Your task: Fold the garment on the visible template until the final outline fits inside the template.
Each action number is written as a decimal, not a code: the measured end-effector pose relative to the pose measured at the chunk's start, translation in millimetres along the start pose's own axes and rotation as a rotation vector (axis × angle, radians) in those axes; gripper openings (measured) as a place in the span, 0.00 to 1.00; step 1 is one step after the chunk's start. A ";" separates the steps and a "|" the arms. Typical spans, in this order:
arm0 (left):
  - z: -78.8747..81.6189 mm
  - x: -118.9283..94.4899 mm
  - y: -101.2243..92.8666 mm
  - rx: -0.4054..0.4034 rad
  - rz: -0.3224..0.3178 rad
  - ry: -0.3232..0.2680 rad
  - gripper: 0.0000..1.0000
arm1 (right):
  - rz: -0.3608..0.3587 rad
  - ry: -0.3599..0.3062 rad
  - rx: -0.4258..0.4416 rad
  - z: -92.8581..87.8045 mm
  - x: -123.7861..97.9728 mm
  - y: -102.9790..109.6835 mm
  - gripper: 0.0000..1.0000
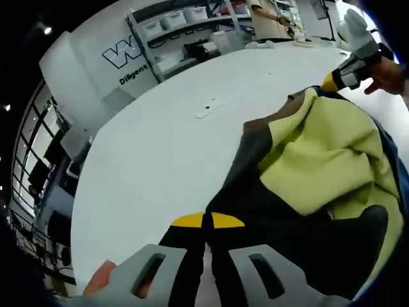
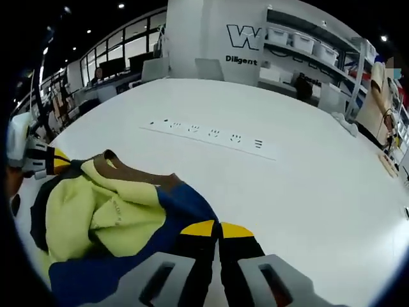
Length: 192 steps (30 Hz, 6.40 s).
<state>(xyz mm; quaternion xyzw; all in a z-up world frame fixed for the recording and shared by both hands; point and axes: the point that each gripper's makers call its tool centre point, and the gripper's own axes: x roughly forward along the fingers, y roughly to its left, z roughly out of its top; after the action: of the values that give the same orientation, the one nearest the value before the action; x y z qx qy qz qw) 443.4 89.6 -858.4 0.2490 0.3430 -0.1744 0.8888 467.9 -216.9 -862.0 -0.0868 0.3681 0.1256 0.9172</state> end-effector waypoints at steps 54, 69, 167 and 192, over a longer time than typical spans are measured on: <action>52.3 33.9 0.0 -0.258 -0.101 -0.090 0.12 | 0.089 -0.097 -0.022 45.6 28.2 27.9 0.11; 48.9 40.1 -13.2 -0.267 -0.166 -0.084 0.19 | 0.114 -0.049 -0.069 32.0 31.9 32.1 0.13; 86.5 64.9 30.9 -0.172 0.022 -0.197 0.08 | -0.061 -0.200 -0.107 54.2 43.6 0.0 0.00; 72.0 1.1 32.9 -0.234 0.013 -0.258 0.03 | -0.042 -0.255 -0.060 48.2 -21.0 10.3 0.00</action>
<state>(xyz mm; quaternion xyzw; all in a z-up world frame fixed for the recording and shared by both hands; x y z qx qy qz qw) 497.6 75.8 -802.4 0.1215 0.2425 -0.1582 0.9494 481.6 -198.4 -813.6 -0.1052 0.2428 0.1271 0.9559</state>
